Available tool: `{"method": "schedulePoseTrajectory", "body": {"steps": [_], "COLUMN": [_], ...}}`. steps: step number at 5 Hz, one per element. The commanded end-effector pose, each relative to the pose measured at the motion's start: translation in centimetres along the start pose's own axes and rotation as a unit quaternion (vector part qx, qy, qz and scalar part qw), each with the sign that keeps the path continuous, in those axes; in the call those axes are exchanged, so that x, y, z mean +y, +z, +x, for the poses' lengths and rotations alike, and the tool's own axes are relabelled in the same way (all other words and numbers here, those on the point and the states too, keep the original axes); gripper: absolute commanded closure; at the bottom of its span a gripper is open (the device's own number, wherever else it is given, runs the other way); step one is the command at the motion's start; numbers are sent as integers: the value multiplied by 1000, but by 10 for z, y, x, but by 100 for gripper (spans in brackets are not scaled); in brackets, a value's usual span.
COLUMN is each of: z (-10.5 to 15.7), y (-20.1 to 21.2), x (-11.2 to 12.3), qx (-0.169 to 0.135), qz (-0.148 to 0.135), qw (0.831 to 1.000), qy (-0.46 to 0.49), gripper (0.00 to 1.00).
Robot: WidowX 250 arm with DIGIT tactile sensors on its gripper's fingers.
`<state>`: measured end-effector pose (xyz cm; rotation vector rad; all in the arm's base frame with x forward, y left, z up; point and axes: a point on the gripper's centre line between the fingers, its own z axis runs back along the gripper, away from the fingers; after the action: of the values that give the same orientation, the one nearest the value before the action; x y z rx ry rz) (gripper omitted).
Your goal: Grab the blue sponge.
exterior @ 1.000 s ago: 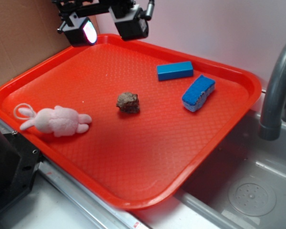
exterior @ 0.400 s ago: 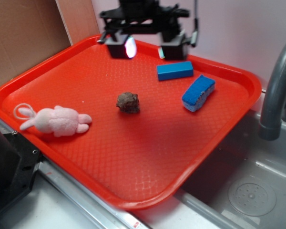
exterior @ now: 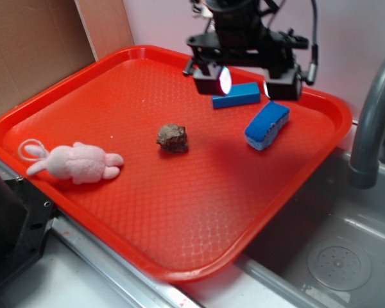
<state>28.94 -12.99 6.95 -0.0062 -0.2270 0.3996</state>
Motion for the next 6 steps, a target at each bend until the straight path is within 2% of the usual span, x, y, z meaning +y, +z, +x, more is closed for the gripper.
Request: {"method": "schedulePoseTrajectory", "body": {"steps": [1,2,3,4,5,6], "z": [28,32,32,20,12,4], "y": [-27,-42,-28,28,76,130], "x": [-11,8,20,59,105,133], "qx": [19,38,48,41,-19,-6], "qz": [-13,7,1,-25,-88,-93], "qw": [1000,999,999,999,995,996], "qy": [-16,-6,1,-12,-31,-1], "gripper": [0,73,100,100,100,100]}}
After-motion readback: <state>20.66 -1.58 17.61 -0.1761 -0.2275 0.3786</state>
